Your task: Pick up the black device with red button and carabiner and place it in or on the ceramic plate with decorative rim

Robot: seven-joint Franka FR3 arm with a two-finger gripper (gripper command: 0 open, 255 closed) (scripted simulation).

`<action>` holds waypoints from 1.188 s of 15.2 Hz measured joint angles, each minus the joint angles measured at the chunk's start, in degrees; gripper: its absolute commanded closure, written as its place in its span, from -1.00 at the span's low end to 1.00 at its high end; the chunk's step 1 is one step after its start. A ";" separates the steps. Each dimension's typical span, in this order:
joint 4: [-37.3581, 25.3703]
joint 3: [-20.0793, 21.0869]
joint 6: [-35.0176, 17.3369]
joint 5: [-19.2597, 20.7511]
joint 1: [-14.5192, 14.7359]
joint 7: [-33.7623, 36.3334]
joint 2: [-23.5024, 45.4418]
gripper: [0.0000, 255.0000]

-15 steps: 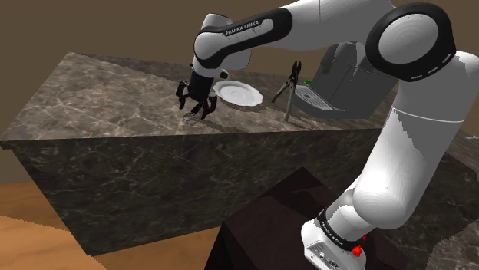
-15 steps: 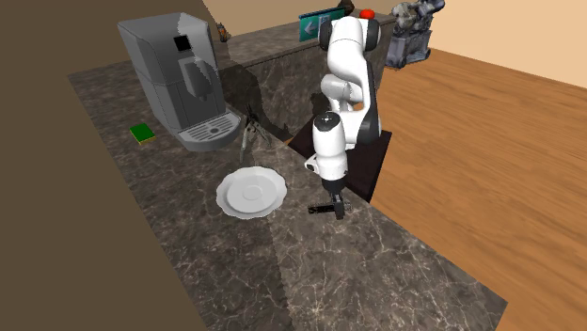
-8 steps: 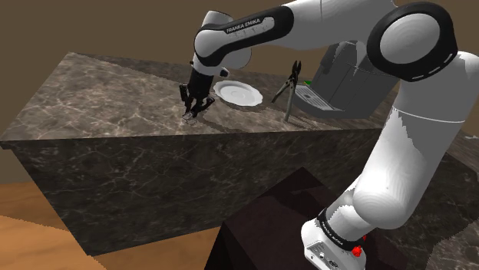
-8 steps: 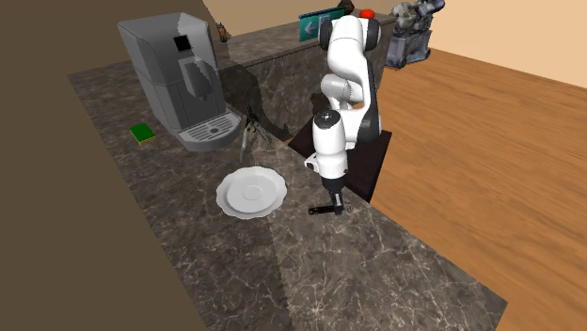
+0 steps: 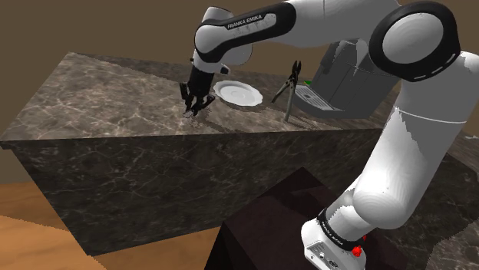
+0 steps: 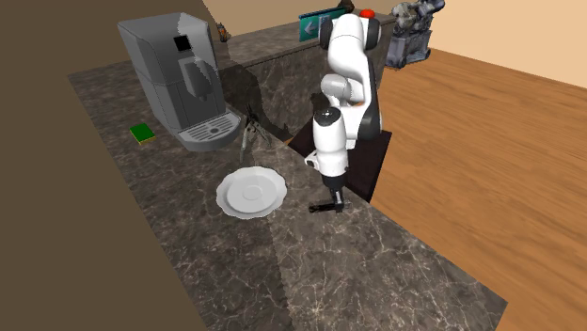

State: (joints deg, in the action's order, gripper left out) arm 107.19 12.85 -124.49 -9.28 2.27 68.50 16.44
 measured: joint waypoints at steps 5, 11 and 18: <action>-1.72 0.06 3.32 -0.05 -0.09 0.48 -1.61 1.00; -3.94 0.04 7.36 -0.15 -0.34 0.86 -3.46 1.00; -6.12 -1.33 10.64 -0.39 -2.61 -2.33 -3.95 1.00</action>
State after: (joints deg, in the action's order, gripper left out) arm 101.07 11.53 -113.85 -9.67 -0.34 66.17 12.49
